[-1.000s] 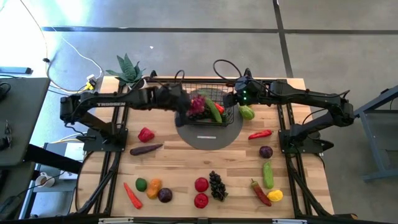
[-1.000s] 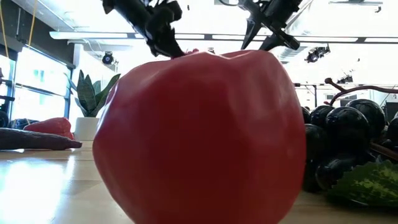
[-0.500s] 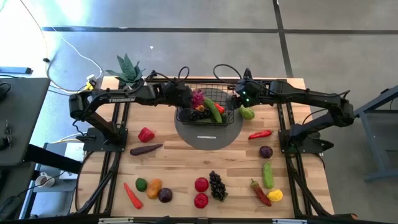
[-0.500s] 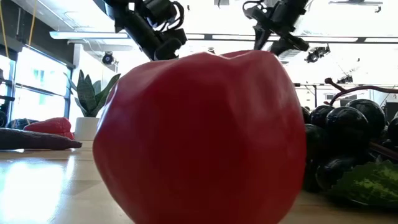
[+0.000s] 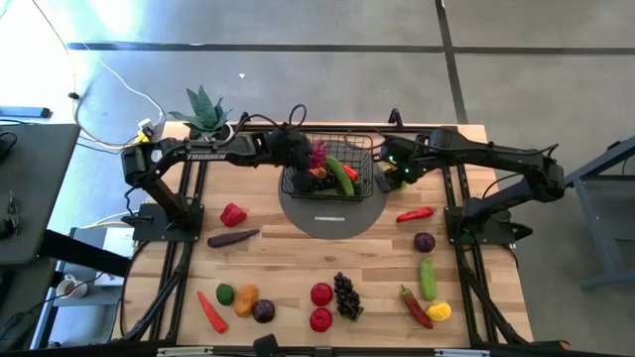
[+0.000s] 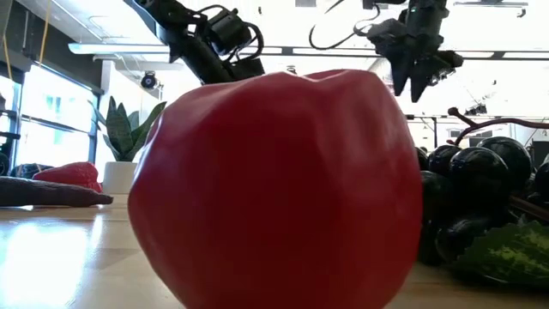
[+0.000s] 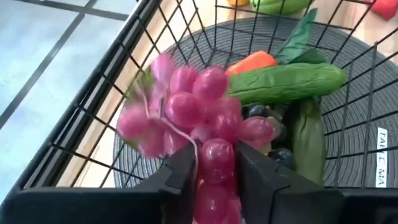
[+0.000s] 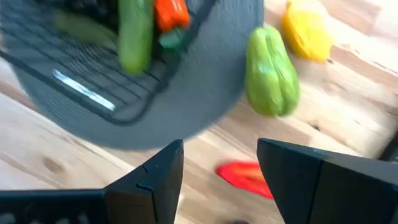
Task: Build produce basket
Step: Put the red grapes into the wire basket, then put the top red chili pepper into the wire basket
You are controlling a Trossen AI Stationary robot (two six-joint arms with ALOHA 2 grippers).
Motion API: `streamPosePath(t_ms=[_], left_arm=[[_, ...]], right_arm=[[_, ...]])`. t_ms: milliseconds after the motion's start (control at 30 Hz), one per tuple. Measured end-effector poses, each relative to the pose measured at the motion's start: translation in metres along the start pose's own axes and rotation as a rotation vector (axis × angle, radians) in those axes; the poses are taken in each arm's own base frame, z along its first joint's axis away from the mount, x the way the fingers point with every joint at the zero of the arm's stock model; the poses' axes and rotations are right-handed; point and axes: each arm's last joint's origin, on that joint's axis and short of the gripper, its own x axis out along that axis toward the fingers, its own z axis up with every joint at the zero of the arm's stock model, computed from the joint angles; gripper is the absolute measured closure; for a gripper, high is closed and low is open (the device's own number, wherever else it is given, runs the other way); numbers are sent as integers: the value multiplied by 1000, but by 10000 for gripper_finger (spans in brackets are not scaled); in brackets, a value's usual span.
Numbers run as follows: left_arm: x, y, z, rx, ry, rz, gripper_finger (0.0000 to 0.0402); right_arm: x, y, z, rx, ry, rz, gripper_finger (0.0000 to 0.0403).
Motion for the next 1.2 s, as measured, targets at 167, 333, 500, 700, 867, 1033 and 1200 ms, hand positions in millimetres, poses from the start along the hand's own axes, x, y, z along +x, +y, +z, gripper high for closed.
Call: streamPosePath(t_ms=[167,333,500,700,867,1033,1200], left_arm=[[2,0,-1,-3,13,12,283],[0,3,3,-57,11,27,247],[-6,10,12,-102,16,38,211],[-15,19,28,-124,16,58,183],[-22,27,39,-101,-17,114,178],[-25,30,45,-76,-32,160,178],[-26,31,47,-68,-34,174,178]], right_arm=[[7,-1,-11,-39,45,-65,214],[25,-5,-23,-61,112,-108,214],[38,-8,-31,-104,164,-128,214],[53,-13,-39,-244,273,-77,214],[62,-18,-42,-373,346,-13,214],[65,-18,-43,-526,362,25,214],[71,-15,-42,-627,397,51,206]])
